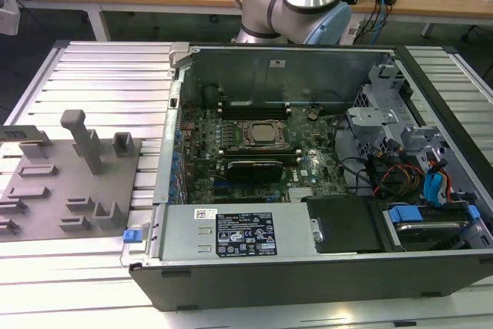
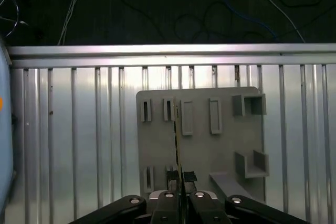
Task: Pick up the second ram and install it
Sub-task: 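Pick up the second ram and move it above second insertion slot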
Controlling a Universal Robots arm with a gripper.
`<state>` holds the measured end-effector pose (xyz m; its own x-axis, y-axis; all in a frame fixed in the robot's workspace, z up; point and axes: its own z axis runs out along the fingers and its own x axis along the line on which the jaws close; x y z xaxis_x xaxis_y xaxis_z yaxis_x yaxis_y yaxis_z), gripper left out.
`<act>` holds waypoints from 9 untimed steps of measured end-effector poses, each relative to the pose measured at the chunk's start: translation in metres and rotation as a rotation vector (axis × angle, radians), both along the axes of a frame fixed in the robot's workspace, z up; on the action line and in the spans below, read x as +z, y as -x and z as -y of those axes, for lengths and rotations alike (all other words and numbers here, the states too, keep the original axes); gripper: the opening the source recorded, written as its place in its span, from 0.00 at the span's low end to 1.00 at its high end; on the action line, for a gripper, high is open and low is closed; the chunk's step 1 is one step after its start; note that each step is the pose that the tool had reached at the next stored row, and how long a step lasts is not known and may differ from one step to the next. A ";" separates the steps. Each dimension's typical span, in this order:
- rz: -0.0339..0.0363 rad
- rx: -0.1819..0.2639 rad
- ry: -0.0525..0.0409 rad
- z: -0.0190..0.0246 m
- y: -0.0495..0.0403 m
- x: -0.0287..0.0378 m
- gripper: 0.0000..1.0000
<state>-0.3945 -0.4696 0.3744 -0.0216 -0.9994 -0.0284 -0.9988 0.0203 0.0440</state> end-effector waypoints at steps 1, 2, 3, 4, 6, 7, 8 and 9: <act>0.0000 0.000 0.0000 0.0000 0.0000 0.0027 0.14; 0.0000 0.000 0.0000 0.0000 0.0000 0.0047 0.14; 0.0000 0.000 0.0000 0.0000 0.0000 0.0083 0.14; 0.0000 0.000 0.0000 0.0000 0.0000 0.0100 0.14; 0.0000 0.000 0.0000 0.0000 0.0000 0.0167 0.14; -0.0001 0.000 0.0000 0.0000 0.0000 0.0209 0.14; 0.0001 0.000 -0.0001 0.0000 0.0000 0.0246 0.14; -0.0001 0.000 0.0001 0.0000 0.0000 0.0278 0.14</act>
<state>-0.3945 -0.4696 0.4022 -0.0215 -0.9994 -0.0283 -0.9988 0.0203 0.0440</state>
